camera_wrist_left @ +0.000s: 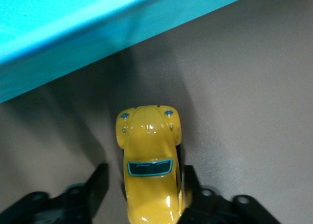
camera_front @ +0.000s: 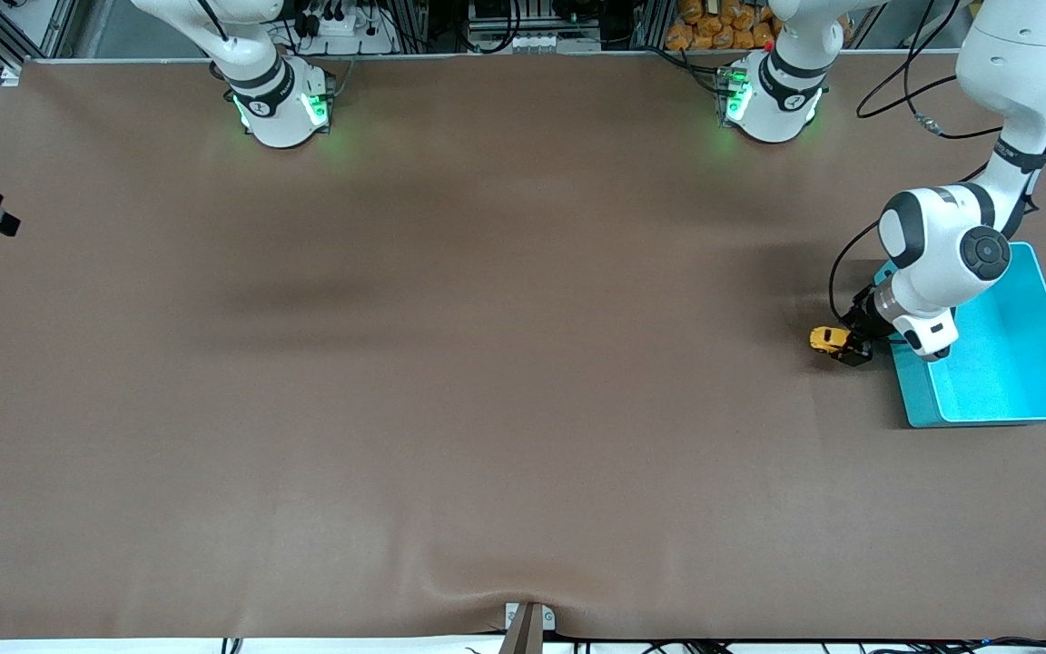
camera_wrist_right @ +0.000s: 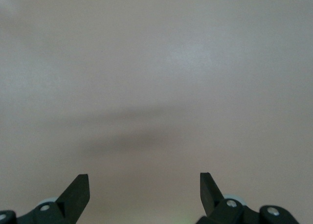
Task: Wind and store yellow beetle car
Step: 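Close the left gripper around the yellow car beside the bin, then lift the car with the left gripper and lower it into the bin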
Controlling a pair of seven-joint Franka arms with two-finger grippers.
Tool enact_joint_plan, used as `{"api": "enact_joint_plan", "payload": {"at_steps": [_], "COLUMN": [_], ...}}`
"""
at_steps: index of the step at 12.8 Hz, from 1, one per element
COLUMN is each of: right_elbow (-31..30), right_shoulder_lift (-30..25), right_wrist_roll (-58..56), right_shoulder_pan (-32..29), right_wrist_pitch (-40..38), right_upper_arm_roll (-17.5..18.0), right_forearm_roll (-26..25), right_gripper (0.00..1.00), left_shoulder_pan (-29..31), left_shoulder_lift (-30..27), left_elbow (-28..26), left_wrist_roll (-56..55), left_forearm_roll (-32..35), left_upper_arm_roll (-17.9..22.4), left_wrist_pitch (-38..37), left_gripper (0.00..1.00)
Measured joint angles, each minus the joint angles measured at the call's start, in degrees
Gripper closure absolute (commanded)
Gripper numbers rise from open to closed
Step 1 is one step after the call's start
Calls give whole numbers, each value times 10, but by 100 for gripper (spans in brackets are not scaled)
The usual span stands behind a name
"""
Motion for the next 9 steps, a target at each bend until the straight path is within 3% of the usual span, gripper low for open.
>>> {"api": "enact_joint_plan", "payload": {"at_steps": [5, 9], "right_elbow": [-21, -23], "right_shoulder_lift": [-16, -18], "right_wrist_roll": [5, 5], "right_shoulder_pan": [25, 30], "right_wrist_pitch": [6, 6], "right_upper_arm_roll": [20, 21], "right_forearm_roll": [-4, -4], "right_gripper": [0, 0], "left_shoulder_pan": [0, -1], "left_shoulder_lift": [-13, -84], "left_elbow": [3, -3], "left_wrist_roll": [-34, -36], "left_forearm_roll": [0, 0], "left_upper_arm_roll": [-12, -51], "left_wrist_pitch": [2, -64], "left_gripper": [100, 100]}}
